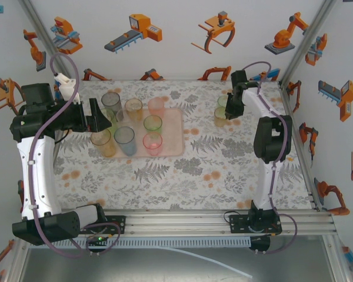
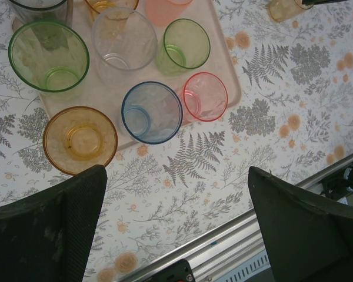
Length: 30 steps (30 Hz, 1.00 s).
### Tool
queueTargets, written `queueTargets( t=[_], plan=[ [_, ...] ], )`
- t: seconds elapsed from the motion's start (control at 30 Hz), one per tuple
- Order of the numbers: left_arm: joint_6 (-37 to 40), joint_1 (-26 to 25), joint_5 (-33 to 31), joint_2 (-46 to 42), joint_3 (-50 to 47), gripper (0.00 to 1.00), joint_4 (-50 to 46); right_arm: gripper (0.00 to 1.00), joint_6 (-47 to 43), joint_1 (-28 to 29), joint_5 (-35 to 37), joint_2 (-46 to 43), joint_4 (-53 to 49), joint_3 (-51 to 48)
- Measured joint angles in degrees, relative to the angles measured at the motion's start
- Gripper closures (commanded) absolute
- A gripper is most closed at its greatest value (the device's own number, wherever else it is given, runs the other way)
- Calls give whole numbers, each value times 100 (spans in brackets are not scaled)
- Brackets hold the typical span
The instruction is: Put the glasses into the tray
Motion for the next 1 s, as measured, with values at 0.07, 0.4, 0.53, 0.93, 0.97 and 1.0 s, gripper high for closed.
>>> queueTargets(
  t=[0.07,0.4,0.53,0.93,0.97,1.0],
  plan=[
    [0,0,0,0,0,3,0,85,-33,0,0,0,-2,0],
    [0,0,0,-22,2,3,0,94,-101,0,0,0,-131,0],
    [0,0,0,-33,2,3,0,96,-103,0,-2,0,-131,0],
    [24,0,-68,-33,22,3,-4,98,-162,0,-74,-66,-37,-133],
    [26,0,-68,-33,24,3,-2,98,-164,0,-85,-79,-28,-155],
    [26,0,-68,-33,24,3,-7,98,-164,0,-87,-92,-20,-173]
  ],
)
